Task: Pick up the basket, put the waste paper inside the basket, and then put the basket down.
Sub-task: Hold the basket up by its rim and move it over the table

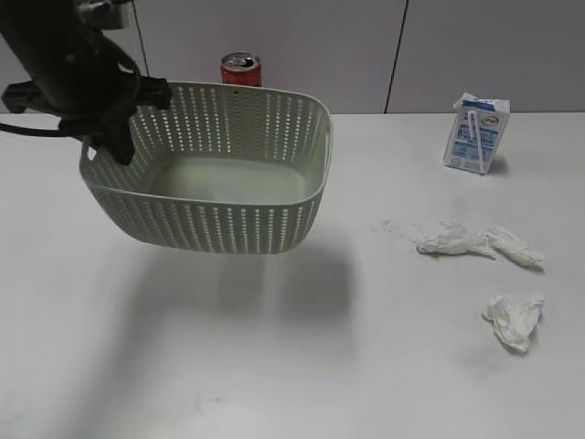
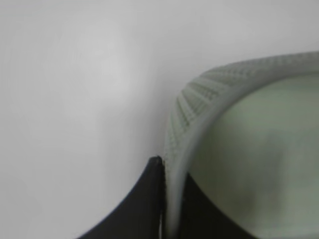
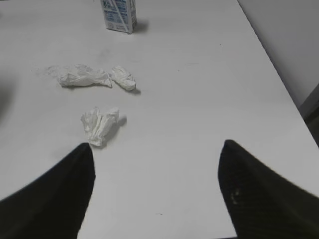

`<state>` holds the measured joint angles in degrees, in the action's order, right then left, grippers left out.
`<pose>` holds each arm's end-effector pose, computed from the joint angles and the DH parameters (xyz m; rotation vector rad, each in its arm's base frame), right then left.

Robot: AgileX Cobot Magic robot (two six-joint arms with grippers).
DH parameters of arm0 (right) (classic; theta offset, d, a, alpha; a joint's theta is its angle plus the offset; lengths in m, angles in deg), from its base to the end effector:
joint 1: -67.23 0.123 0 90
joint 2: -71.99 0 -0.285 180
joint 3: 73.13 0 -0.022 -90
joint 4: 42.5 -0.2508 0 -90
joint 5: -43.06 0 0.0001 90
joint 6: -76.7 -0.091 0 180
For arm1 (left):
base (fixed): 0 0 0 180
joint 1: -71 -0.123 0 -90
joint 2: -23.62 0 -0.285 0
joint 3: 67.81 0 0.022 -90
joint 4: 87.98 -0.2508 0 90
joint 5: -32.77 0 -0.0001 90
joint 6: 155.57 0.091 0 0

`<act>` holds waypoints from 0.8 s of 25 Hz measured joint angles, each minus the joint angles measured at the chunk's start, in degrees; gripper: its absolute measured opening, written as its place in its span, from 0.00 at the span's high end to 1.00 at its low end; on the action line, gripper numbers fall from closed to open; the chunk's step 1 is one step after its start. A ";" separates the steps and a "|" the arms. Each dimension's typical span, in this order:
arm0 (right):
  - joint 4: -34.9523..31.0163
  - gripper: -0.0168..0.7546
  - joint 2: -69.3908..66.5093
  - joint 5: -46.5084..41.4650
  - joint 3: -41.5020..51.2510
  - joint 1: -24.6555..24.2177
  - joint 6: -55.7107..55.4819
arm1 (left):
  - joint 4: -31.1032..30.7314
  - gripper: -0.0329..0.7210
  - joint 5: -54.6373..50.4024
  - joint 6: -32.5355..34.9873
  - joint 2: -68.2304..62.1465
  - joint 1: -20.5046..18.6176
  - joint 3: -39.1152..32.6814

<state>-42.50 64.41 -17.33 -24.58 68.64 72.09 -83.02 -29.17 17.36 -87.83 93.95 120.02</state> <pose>-0.0051 -0.0001 0.2779 0.0568 2.0335 0.0661 0.3434 -0.1529 0.2627 0.3574 2.8899 -0.2103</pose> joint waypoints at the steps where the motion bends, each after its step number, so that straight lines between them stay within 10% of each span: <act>1: 0.00 0.22 0.00 0.00 0.00 0.00 0.00 | 0.62 0.96 0.58 0.00 1.72 0.00 -2.33; 8: -6.28 0.22 -6.75 0.28 -0.13 0.00 0.00 | 1.27 0.96 5.41 0.00 9.40 0.00 -13.33; 20: -12.30 0.22 -64.38 9.33 -6.92 0.00 1.17 | 1.15 0.96 7.89 0.00 9.55 0.00 -13.69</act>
<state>-54.80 0.03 -8.00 -31.49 68.64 73.26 -81.88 -21.28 17.36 -78.28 93.95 106.33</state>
